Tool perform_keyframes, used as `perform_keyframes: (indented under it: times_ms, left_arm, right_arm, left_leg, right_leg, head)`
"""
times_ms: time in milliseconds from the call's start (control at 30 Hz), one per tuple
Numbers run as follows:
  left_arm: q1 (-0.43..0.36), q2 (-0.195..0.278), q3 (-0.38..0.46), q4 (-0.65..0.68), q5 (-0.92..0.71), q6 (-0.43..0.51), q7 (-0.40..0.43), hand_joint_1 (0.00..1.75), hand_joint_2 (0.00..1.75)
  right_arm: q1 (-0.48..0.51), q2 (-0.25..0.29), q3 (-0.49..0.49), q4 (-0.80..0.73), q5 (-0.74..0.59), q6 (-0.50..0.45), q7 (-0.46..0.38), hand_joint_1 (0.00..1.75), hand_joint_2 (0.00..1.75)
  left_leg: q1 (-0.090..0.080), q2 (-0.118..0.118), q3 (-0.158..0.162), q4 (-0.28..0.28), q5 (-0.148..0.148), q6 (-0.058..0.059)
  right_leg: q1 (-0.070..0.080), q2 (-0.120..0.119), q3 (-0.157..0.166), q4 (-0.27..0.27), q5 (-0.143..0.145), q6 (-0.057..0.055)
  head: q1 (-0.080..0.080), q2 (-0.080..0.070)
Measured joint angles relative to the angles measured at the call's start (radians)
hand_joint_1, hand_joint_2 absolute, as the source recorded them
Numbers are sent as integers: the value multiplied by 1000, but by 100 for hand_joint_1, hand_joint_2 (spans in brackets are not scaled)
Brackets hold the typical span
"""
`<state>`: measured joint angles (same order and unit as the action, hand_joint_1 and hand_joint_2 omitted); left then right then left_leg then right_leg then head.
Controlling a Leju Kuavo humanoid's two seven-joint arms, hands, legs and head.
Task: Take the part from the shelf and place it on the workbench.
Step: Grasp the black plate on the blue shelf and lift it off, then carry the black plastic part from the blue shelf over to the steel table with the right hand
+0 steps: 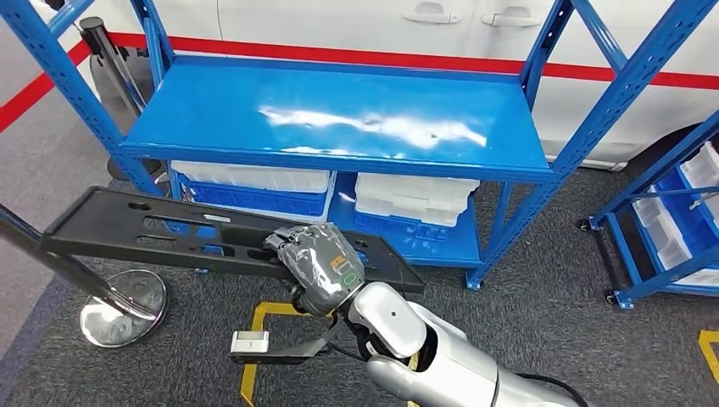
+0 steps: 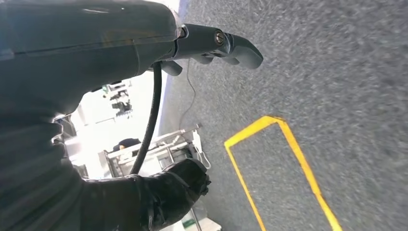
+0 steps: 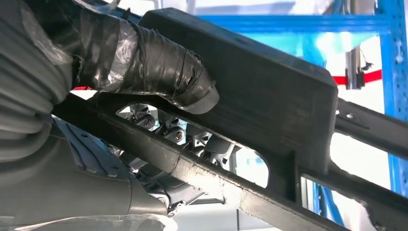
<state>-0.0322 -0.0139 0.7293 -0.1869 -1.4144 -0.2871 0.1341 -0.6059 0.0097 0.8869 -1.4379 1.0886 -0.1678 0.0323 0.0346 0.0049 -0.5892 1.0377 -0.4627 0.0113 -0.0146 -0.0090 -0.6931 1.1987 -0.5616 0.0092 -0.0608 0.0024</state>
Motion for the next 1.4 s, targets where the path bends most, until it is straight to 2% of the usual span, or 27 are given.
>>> perform_keyframes:
  times_ms: [33,67,133,167,233,300,367,400,467,533,567,633,667,733,800,867,900,933,1033,1067,1100,1167,1200,1233,1300,1333,1400]
  left_arm:
    - [1,0,0,0,-4,-1,-1,0,175]
    - [1,0,0,0,-7,-1,-2,0,175]
    - [1,0,-1,0,-12,-3,-4,0,175]
    - [1,0,-1,0,-15,-4,-6,0,175]
    - [0,-4,-3,0,-21,-3,-12,0,175]
    - [1,-7,-7,0,-26,-2,-18,0,175]
    - [3,-4,-10,0,-31,-2,-19,0,175]
    - [3,-3,-10,1,-35,-3,-19,0,175]
    - [5,0,-11,1,-40,-5,-19,0,175]
    - [7,1,-11,1,-44,-5,-19,0,175]
    - [7,2,-12,1,-46,-4,-19,0,175]
    - [7,4,-17,1,-52,3,-20,0,175]
    - [7,4,-21,1,-58,9,-20,0,175]
    - [7,-3,-32,1,-69,30,-20,0,175]
    - [10,-14,-43,1,-74,51,-19,0,175]
    - [13,-24,-53,2,-76,62,-18,0,175]
    - [13,-27,-57,2,-76,63,-17,0,175]
    - [13,-31,-59,3,-76,63,-17,0,175]
    - [12,-35,-66,3,-77,62,-17,0,175]
    - [12,-36,-68,3,-77,62,-17,0,175]
    - [12,-36,-69,3,-77,61,-17,0,175]
    - [12,-37,-72,3,-77,60,-16,0,175]
    - [12,-37,-74,3,-78,60,-16,0,175]
    - [11,-39,-76,3,-78,60,-15,0,175]
    - [11,-41,-77,3,-78,60,-14,0,175]
    - [12,-42,-77,3,-78,60,-13,0,175]
    - [13,-41,-77,3,-78,59,-13,0,175]
  right_arm:
    - [3,-3,-1,2,1,0,0,175,175]
    - [7,-5,-1,5,2,0,1,175,175]
    - [13,-8,-1,9,6,0,3,175,175]
    - [14,-8,-1,10,8,-1,5,175,175]
    - [14,-9,-3,10,10,-2,10,175,175]
    - [14,-9,-8,10,12,-4,13,175,175]
    - [16,-10,-12,11,13,-4,16,175,175]
    - [17,-10,-14,11,14,-4,18,175,175]
    - [22,-11,-15,12,18,-6,20,175,175]
    - [29,-13,-17,13,25,-9,22,175,175]
    - [35,-16,-17,13,27,-9,23,175,175]
    - [47,-26,-19,12,31,-10,27,175,175]
    - [54,-33,-20,7,32,-9,28,175,175]
    - [71,-55,-28,-16,34,-4,30,175,175]
    - [99,-88,-40,-52,36,2,27,175,175]
    - [130,-117,-49,-77,41,10,20,175,175]
    - [142,-127,-51,-82,45,13,17,175,175]
    - [153,-135,-53,-86,48,16,14,175,175]
    - [170,-146,-59,-93,50,21,8,175,175]
    - [172,-147,-61,-94,50,22,7,175,175]
    - [173,-148,-62,-95,50,23,6,175,175]
    - [177,-150,-63,-95,50,24,5,175,175]
    - [178,-150,-63,-96,50,25,5,175,175]
    - [179,-150,-64,-99,50,25,4,175,175]
    - [178,-150,-67,-108,49,24,2,175,175]
    - [178,-149,-68,-111,49,24,1,175,175]
    - [179,-147,-69,-111,49,25,0,175,175]
  left_leg:
    - [-5,1,-13,1,10,6]
    - [-10,2,-26,1,19,10]
    - [-23,3,-51,2,39,14]
    - [-29,2,-62,3,48,16]
    - [-35,2,-75,1,67,17]
    - [-31,4,-79,-6,86,10]
    - [-28,6,-81,-17,105,2]
    - [-27,4,-85,-16,98,-3]
    - [-27,1,-101,32,24,-14]
    - [-21,-1,-119,143,-76,-27]
    - [-17,-1,-123,201,-96,-35]
    - [-7,-1,-102,254,-61,-51]
    - [-2,0,-70,235,-28,-60]
    - [3,-4,21,121,-29,-73]
    - [-1,-10,79,25,-76,-60]
    - [-6,-9,76,7,-79,-31]
    - [-6,-5,67,7,-69,-20]
    - [-6,-2,56,7,-57,-8]
    - [-7,6,12,7,-16,10]
    - [-9,7,-7,8,-2,11]
    - [-10,8,-25,8,12,12]
    - [-13,9,-61,9,40,10]
    - [-13,8,-75,9,53,8]
    - [-15,8,-86,9,65,5]
    - [-15,7,-94,3,89,-4]
    - [-13,7,-94,-3,102,-10]
    - [-12,6,-96,-18,120,-22]
  right_leg:
    - [1,1,-12,63,-38,-1]
    - [3,2,-16,110,-54,-4]
    - [11,4,21,112,-24,-21]
    - [18,5,62,65,5,-37]
    - [38,5,166,-83,22,-76]
    - [54,5,222,-177,13,-92]
    - [54,5,220,-200,35,-90]
    - [50,4,214,-212,52,-91]
    - [40,0,192,-229,88,-90]
    - [38,-1,160,-227,114,-87]
    - [36,-3,141,-221,126,-82]
    - [28,-5,96,-202,147,-71]
    - [22,-6,70,-187,154,-63]
    - [14,-7,27,-153,165,-49]
    - [16,-8,4,-132,177,-36]
    - [15,-7,-4,-132,193,-24]
    - [12,-5,-8,-129,187,-19]
    - [9,-3,-15,-115,160,-13]
    - [5,2,-45,26,5,-1]
    - [5,3,-49,84,-24,0]
    - [5,4,-43,126,-28,-1]
    - [7,5,10,122,20,-8]
    - [10,5,62,73,41,-16]
    - [14,6,127,-3,40,-26]
    - [23,6,227,-140,8,-36]
    - [27,7,248,-178,-4,-39]
    - [27,3,235,-194,19,-44]
  head:
    - [0,0]
    - [0,0]
    - [0,0]
    - [0,0]
    - [-1,0]
    - [-1,0]
    - [0,0]
    - [1,0]
    - [0,0]
    - [-1,0]
    - [-1,0]
    - [-1,0]
    - [-1,0]
    - [-2,0]
    - [-1,0]
    - [0,0]
    - [0,0]
    - [0,0]
    - [0,0]
    - [0,0]
    - [0,0]
    - [0,0]
    - [0,0]
    - [0,0]
    - [0,0]
    - [0,0]
    - [1,0]
